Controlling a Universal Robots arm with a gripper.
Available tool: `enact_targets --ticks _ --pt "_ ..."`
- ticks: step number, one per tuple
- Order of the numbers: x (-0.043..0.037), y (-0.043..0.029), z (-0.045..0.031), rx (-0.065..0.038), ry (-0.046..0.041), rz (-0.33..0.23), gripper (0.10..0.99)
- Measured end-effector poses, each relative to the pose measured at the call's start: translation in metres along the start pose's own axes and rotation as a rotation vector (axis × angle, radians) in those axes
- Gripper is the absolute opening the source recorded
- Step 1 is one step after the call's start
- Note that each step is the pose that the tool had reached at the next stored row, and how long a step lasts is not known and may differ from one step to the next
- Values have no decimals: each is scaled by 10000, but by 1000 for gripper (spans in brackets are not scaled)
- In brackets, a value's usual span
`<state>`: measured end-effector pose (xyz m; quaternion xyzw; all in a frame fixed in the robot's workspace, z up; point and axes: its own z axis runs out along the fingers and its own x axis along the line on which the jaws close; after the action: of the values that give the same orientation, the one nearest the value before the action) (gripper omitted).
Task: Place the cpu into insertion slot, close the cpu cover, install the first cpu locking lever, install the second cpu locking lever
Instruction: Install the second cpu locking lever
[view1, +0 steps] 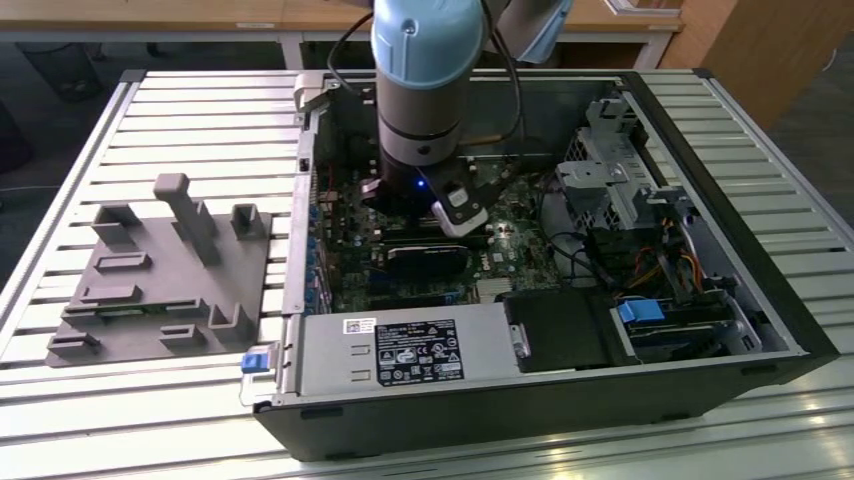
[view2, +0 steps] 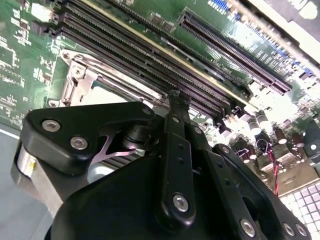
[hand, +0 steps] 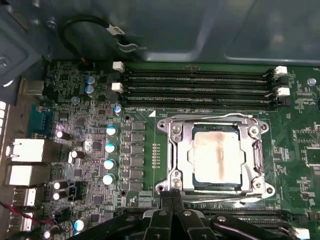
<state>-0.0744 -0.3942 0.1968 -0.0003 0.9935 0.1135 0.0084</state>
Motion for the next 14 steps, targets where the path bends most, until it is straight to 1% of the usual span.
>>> enact_targets --ticks 4,7,9,14 --pt "24 -5 21 -150 -4 4 106" --pt "27 -9 42 -220 -7 5 106" --pt "30 -13 56 -248 -7 6 106" --pt "43 -17 66 -264 -5 6 106"
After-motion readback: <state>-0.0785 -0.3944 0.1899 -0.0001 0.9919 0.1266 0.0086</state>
